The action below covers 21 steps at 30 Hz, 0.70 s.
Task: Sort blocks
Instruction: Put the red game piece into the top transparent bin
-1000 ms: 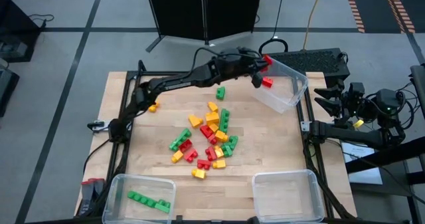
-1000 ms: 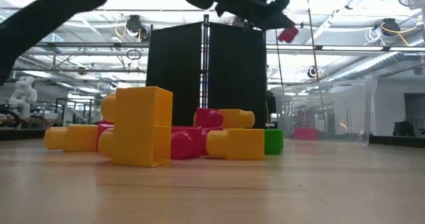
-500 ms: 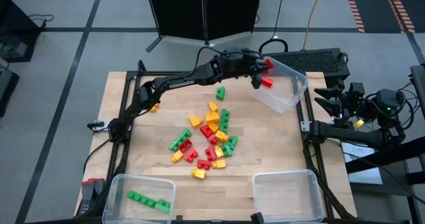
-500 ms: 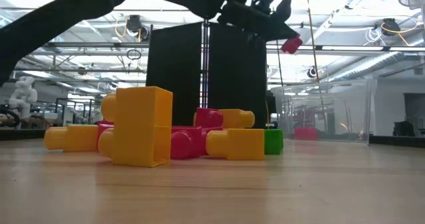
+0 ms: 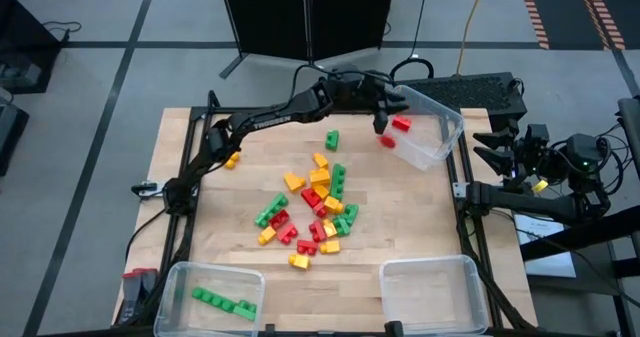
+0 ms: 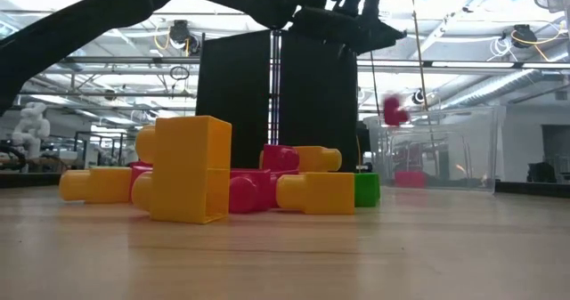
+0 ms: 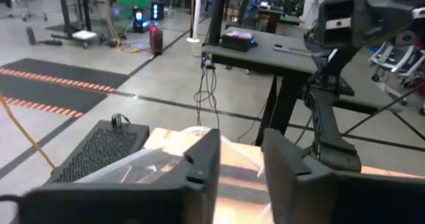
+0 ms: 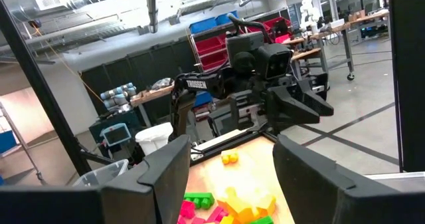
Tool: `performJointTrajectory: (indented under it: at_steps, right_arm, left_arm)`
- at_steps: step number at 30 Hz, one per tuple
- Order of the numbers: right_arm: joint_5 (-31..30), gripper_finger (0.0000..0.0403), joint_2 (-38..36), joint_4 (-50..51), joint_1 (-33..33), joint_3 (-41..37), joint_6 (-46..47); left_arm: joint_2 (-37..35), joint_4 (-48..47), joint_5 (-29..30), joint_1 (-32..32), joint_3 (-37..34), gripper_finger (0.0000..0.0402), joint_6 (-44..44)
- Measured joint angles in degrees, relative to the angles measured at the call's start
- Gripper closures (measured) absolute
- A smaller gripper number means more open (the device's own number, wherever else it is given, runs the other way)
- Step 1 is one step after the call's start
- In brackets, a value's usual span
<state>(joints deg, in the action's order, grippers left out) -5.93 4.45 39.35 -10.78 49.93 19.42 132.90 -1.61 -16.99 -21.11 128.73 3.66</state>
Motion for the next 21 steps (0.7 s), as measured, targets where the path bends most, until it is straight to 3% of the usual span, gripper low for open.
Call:
performJointTrajectory:
  at_steps: [5, 10, 14, 17, 21]
  right_arm:
    - [0.00, 0.0195, 0.00, 0.00, -0.01, 0.00, 0.00]
    - [0.00, 0.0195, 0.01, 0.00, 0.00, 0.00, 0.02]
    - [0.04, 0.0195, 0.00, 0.63, -0.01, 0.00, 1.38]
    - [0.33, 0.0195, 0.00, 2.72, 0.01, 0.00, 2.73]
    - [0.33, 0.0195, 0.00, 6.20, -0.01, 0.00, 3.65]
  left_arm:
    - [0.00, 0.12, 2.83, 0.15, 0.00, 0.0256, -0.01]
    - [-0.01, 0.91, 3.39, 0.53, -0.02, 0.0247, 1.47]
    - [-2.18, -1.10, -2.47, 1.43, -0.11, 0.0246, 7.98]
    - [-6.50, -14.59, -6.61, 2.13, -0.01, 0.0246, 3.70]
    - [-10.82, -39.55, -0.22, 3.94, 0.05, 0.0246, -10.46]
